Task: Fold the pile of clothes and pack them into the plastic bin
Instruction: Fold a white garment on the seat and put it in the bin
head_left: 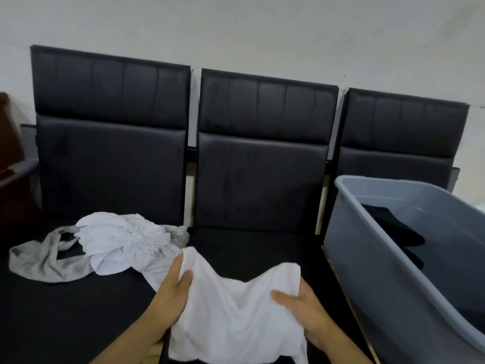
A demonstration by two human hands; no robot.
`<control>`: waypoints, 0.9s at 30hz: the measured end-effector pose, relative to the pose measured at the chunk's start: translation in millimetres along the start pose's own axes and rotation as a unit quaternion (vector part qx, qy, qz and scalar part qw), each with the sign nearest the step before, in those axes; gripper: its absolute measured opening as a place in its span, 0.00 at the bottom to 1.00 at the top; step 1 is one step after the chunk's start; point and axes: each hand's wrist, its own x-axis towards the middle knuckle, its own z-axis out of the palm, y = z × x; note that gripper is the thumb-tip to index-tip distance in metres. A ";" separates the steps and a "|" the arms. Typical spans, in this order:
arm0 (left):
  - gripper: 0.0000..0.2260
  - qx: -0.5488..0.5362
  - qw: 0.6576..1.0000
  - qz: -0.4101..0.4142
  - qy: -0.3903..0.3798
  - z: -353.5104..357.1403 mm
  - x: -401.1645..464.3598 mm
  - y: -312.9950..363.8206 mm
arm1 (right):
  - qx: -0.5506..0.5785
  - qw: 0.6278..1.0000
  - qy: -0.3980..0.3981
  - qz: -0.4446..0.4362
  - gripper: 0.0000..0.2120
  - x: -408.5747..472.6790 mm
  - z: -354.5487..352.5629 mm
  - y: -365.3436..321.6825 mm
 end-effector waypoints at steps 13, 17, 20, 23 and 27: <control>0.30 0.075 0.992 -0.087 -0.048 22.1 6.1 -60.0 | -0.233 0.969 0.067 0.050 0.38 13.8 -21.2 44.2; 0.40 -0.013 0.993 -0.107 -0.042 20.8 14.3 -45.4 | -0.246 0.966 0.070 0.039 0.45 14.9 -22.2 40.8; 0.48 -0.003 0.991 -0.102 -0.090 24.6 19.4 -41.6 | -0.263 0.961 0.074 0.039 0.45 18.2 -22.3 40.7; 0.46 0.032 0.992 -0.064 -0.104 31.0 21.3 -43.1 | -0.279 0.956 0.082 0.039 0.45 22.3 -22.9 44.0; 0.39 0.102 0.990 -0.055 -0.079 34.9 23.1 -42.4 | -0.344 0.931 0.097 0.072 0.49 23.4 -24.0 38.4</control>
